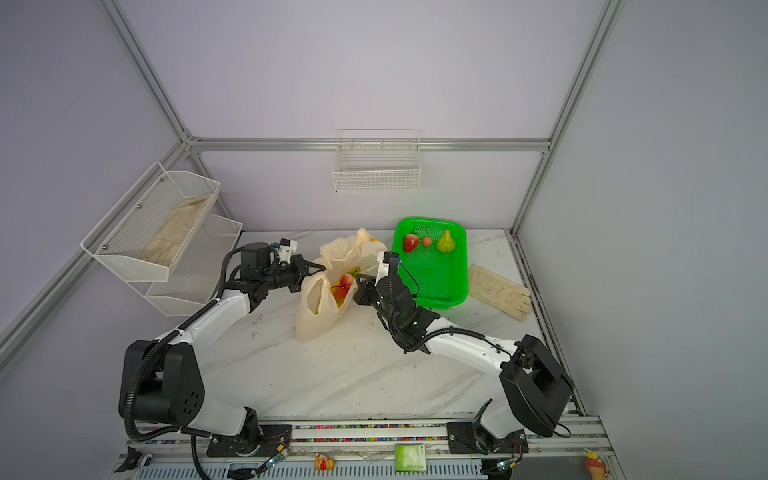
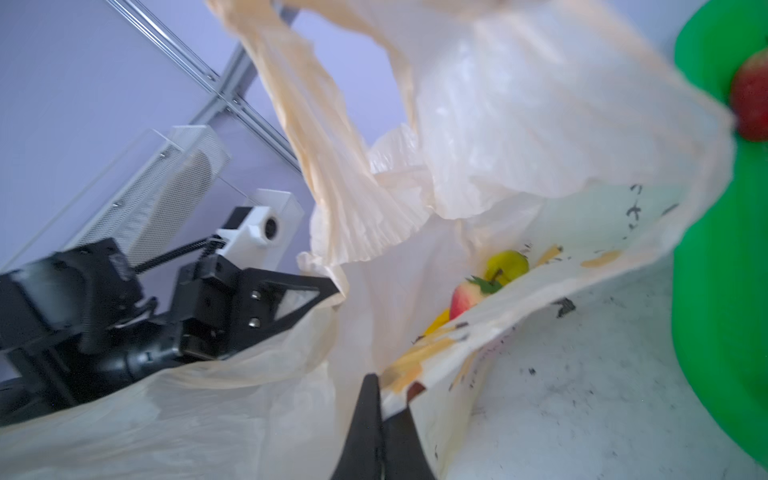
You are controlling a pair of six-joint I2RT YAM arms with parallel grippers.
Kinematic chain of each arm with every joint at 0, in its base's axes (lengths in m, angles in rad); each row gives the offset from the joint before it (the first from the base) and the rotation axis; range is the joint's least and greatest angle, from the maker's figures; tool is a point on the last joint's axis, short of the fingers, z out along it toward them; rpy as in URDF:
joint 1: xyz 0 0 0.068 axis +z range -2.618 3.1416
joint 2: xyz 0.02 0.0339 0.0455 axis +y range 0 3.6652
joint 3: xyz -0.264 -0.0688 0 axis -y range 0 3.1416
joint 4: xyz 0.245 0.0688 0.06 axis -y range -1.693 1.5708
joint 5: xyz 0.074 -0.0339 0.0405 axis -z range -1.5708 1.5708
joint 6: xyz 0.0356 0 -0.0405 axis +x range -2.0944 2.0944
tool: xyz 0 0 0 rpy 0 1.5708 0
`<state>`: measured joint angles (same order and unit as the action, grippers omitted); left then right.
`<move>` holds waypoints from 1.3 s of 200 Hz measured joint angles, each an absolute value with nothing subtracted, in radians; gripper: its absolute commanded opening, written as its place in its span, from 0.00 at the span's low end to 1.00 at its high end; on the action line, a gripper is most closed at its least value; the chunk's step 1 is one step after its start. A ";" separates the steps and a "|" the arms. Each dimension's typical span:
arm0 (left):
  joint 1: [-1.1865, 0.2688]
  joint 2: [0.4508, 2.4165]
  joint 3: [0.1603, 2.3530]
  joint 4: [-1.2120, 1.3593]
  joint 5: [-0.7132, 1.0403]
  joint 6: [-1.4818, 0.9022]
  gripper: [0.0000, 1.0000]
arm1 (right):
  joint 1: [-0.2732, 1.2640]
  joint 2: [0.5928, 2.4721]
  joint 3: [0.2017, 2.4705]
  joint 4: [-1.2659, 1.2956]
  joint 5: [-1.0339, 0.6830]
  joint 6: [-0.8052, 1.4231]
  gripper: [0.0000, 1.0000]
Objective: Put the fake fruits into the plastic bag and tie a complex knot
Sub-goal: 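Withdraw the right gripper from the bag toward the green basket, then grasp the yellow-red apple in the basket with the right gripper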
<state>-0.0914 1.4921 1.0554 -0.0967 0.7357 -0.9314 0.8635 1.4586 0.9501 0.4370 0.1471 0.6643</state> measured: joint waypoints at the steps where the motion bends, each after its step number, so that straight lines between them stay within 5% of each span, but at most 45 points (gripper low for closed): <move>1: -0.091 1.492 1.056 -0.098 0.736 -0.931 0.00 | 0.864 1.457 0.952 0.438 0.146 0.662 0.00; 44: -0.084 1.492 1.169 -0.141 0.725 -0.913 0.00 | 0.865 1.482 0.943 0.410 0.142 0.630 0.00; 69: -0.084 1.492 1.221 -0.149 0.725 -0.897 0.00 | 0.865 1.493 0.929 0.321 0.145 0.589 0.32; 100: -0.084 1.492 1.225 -0.160 0.724 -0.892 0.00 | 0.864 1.468 0.963 0.133 0.152 0.486 0.52; 177: -0.080 1.492 1.225 -0.175 0.708 -0.870 0.00 | 0.815 1.201 1.122 -0.373 0.073 0.283 0.63; 197: -0.080 1.492 1.225 -0.173 0.707 -0.870 0.00 | 0.684 1.175 1.155 -0.412 0.054 0.244 0.65; 227: -0.080 1.492 1.225 -0.171 0.707 -0.870 0.00 | 0.389 1.316 1.222 -0.338 0.077 0.213 0.71; 260: -0.080 1.492 1.225 -0.160 0.707 -0.871 0.00 | 0.281 1.632 1.324 -0.183 0.077 0.208 0.74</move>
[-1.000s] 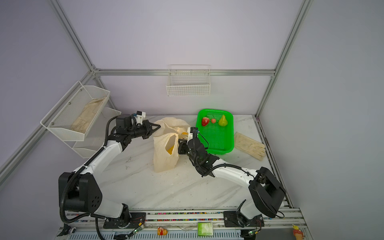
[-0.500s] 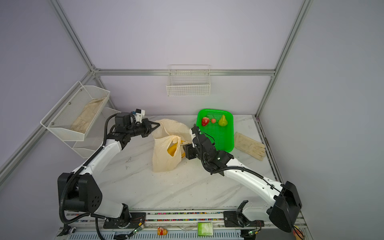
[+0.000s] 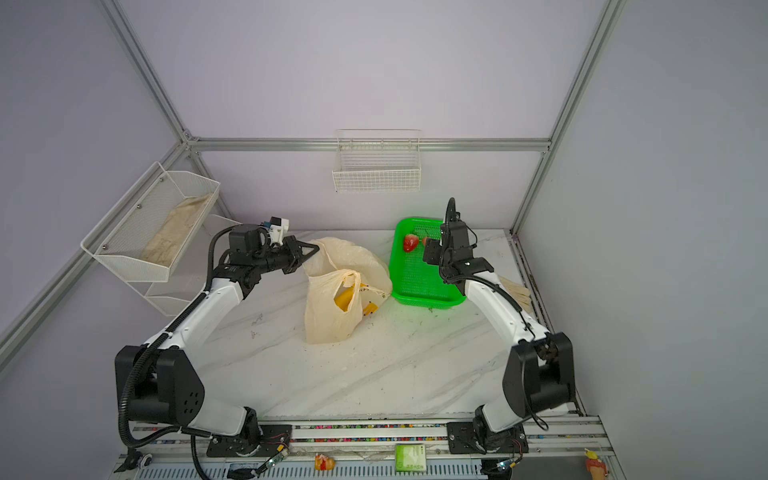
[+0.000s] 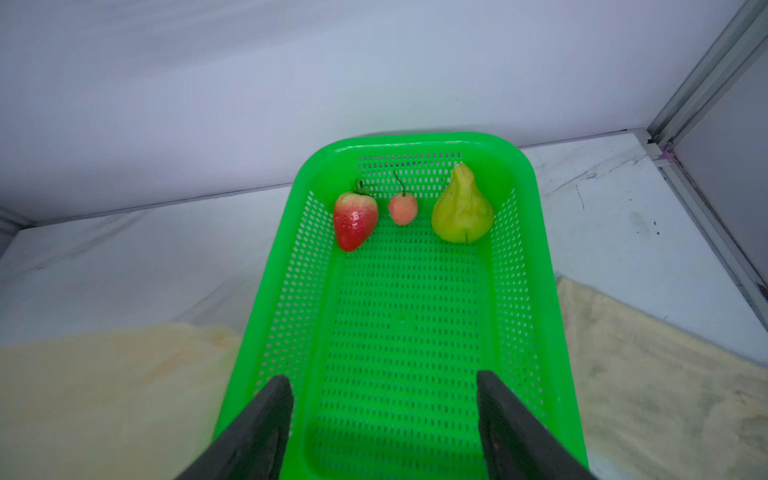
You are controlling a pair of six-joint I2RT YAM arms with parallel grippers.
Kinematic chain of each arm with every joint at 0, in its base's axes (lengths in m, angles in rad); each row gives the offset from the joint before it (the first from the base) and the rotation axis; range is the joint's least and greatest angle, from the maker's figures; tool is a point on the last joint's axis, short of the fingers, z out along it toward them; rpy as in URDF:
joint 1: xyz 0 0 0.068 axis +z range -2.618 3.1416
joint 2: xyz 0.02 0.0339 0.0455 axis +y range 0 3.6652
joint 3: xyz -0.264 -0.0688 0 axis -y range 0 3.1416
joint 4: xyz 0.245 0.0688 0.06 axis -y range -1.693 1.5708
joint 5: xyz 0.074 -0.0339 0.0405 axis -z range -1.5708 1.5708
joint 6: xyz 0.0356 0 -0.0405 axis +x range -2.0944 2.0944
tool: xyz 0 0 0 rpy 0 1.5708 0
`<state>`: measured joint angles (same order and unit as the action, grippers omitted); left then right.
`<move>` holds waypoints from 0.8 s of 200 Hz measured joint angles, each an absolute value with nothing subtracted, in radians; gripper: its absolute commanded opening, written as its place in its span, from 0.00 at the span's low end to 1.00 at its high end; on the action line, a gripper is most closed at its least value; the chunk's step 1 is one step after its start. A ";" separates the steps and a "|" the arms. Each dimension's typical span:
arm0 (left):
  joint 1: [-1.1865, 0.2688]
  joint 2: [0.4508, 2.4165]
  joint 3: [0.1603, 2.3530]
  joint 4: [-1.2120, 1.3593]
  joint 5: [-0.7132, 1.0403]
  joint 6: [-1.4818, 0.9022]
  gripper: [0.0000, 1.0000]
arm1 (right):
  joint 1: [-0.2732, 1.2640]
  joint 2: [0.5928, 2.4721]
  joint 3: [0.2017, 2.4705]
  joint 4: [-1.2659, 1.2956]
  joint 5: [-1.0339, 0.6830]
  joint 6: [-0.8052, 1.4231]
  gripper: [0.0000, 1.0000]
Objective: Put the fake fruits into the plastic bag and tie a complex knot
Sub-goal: 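Grasp the yellow-red apple in the basket with the right gripper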
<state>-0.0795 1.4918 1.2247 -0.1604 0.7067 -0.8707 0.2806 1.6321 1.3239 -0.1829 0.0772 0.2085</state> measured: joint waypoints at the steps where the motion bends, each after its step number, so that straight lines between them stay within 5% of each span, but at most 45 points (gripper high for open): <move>1: -0.080 1.492 1.225 -0.160 0.707 -0.871 0.00 | 0.279 1.639 1.327 -0.180 0.076 0.210 0.74; 81: -0.080 1.492 1.225 -0.136 0.706 -0.871 0.00 | 0.269 2.283 1.773 -0.006 0.002 0.306 0.78; 160: -0.080 1.492 1.225 -0.131 0.705 -0.871 0.00 | 0.257 2.497 2.000 -0.002 -0.073 0.400 0.73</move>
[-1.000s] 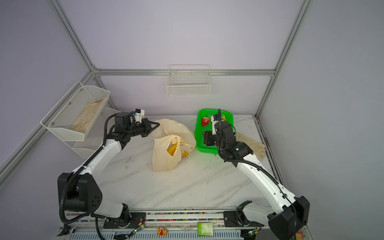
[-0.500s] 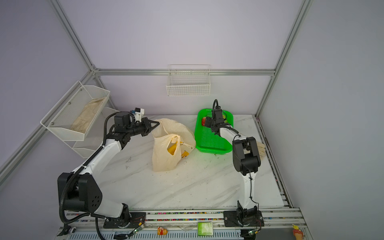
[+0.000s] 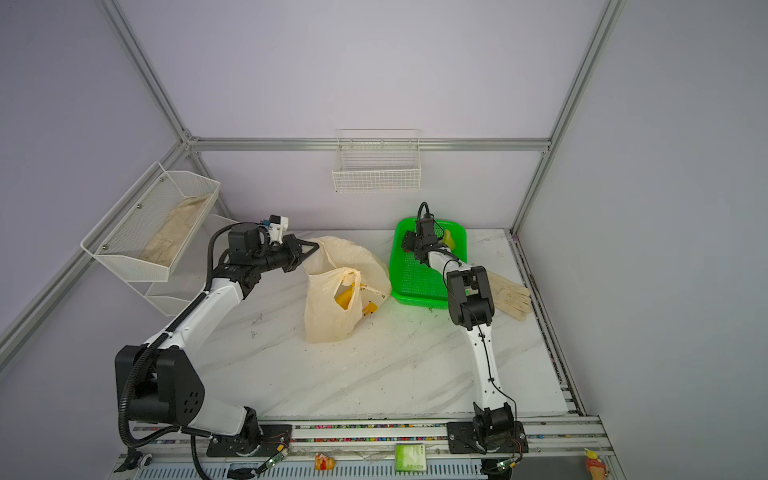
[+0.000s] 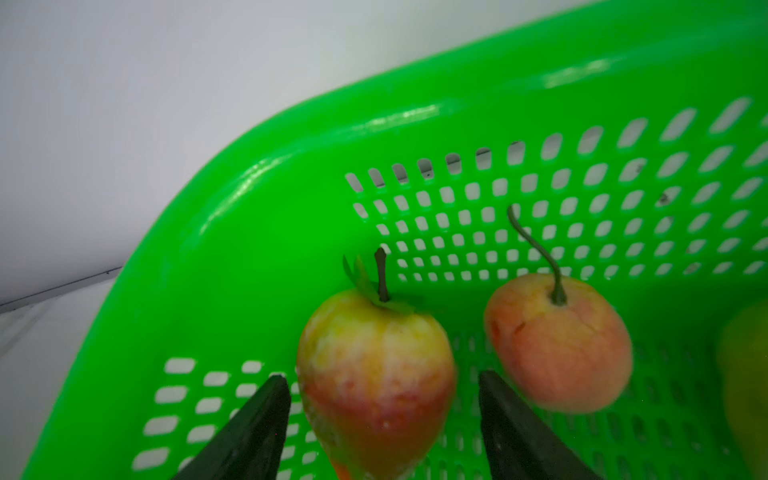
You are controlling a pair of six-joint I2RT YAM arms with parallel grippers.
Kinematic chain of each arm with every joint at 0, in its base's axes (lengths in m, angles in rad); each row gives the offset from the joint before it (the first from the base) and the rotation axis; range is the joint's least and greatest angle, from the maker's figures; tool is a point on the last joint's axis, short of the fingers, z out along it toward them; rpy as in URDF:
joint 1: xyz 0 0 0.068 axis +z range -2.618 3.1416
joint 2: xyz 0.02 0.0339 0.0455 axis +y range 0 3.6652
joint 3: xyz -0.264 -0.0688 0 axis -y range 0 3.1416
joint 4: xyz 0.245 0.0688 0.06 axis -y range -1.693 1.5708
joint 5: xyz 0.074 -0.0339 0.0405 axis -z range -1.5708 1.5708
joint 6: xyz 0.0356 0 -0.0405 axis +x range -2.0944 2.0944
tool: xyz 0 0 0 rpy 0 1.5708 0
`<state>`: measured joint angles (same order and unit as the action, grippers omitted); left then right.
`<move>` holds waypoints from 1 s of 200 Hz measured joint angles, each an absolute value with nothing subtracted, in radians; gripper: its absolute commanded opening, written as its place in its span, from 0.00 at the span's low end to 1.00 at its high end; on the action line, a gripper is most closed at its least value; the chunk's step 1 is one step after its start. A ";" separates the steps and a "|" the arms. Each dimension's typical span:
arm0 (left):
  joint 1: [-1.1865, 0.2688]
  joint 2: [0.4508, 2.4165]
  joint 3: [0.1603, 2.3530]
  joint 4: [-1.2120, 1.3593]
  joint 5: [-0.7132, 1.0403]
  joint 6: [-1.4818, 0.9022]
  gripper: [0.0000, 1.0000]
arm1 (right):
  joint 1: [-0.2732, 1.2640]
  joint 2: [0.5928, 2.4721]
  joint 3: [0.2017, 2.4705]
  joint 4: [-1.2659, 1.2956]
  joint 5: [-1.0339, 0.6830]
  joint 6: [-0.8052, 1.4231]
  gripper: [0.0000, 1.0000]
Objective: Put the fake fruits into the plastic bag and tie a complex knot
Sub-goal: 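Grasp the yellow-red apple in the basket with the right gripper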
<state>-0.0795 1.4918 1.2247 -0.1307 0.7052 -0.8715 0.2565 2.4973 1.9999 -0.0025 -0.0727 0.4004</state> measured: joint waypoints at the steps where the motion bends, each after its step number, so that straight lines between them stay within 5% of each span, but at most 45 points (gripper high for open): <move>1: -0.080 1.492 1.225 -0.130 0.705 -0.871 0.00 | 0.256 2.499 2.001 -0.002 -0.075 0.400 0.72; 84: -0.080 1.492 1.225 -0.121 0.703 -0.871 0.00 | 0.233 2.572 2.065 0.039 -0.193 0.466 0.64; 136: -0.080 1.492 1.225 -0.121 0.703 -0.871 0.00 | 0.222 2.587 2.068 0.076 -0.241 0.483 0.46; 200: -0.080 1.492 1.225 -0.120 0.702 -0.871 0.00 | 0.209 2.454 1.914 0.081 -0.286 0.465 0.37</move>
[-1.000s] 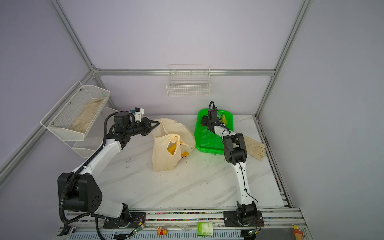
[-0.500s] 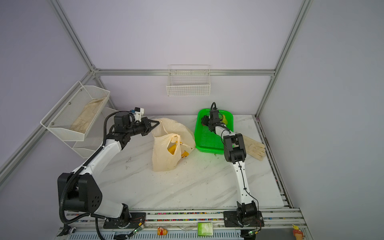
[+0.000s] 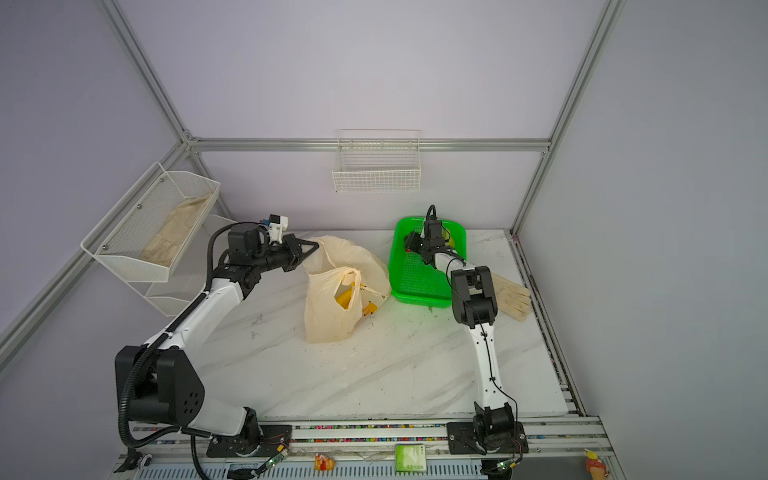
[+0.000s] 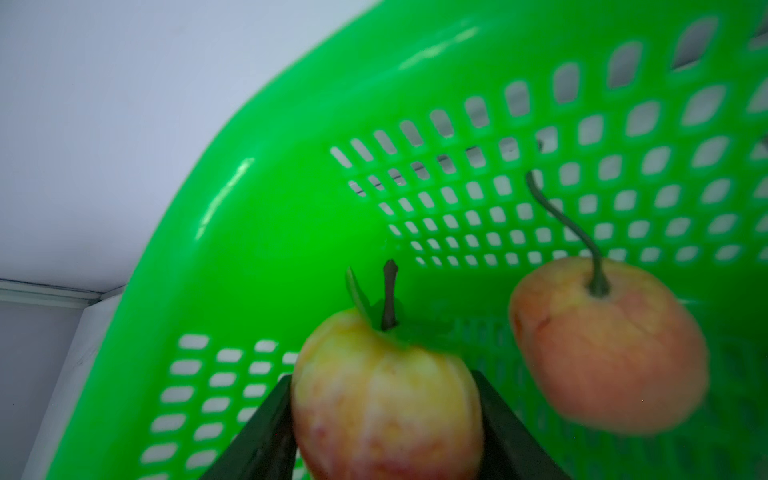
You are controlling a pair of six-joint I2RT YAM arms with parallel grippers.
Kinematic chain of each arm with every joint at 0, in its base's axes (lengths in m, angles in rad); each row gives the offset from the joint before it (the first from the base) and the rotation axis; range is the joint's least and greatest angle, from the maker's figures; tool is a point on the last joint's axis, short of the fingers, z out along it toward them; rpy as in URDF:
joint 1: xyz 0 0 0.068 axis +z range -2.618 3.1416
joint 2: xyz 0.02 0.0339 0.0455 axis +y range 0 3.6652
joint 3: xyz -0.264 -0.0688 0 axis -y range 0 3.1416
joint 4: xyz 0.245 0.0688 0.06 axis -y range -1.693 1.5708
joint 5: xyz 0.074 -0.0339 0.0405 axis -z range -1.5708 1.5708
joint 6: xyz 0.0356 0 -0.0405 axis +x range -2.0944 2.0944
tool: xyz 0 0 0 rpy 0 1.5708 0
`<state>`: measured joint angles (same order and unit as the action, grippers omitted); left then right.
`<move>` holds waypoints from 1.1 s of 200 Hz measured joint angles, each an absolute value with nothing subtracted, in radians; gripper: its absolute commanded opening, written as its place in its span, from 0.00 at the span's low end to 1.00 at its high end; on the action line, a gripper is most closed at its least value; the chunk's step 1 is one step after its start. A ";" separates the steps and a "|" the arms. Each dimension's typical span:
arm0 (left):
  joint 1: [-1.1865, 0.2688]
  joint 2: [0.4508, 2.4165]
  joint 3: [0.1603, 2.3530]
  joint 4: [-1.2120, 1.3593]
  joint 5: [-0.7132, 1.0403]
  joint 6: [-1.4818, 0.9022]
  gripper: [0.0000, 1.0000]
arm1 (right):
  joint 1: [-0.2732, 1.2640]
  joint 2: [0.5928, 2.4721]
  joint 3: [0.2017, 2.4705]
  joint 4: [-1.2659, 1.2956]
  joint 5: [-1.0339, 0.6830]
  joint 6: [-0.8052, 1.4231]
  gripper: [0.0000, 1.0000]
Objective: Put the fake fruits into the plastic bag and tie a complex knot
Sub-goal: 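Grasp the yellow-red apple in the basket with the right gripper, then carry the apple with the right gripper toward the bag's opening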
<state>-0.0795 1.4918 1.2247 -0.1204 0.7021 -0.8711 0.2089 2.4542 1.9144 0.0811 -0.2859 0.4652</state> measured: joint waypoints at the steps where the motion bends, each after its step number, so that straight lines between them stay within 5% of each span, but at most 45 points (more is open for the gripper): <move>1: -0.080 1.492 1.225 -0.121 0.702 -0.871 0.00 | 0.209 2.449 1.910 0.081 -0.286 0.465 0.37; 96: -0.080 1.492 1.224 -0.119 0.702 -0.871 0.00 | 0.305 1.497 1.198 0.158 -0.354 0.358 0.34; 185: -0.080 1.492 1.224 -0.118 0.701 -0.871 0.00 | 0.509 1.084 0.865 -0.097 -0.427 0.187 0.34; 220: -0.080 1.492 1.224 -0.117 0.701 -0.873 0.00 | 0.625 1.071 0.824 -0.099 -0.457 0.172 0.34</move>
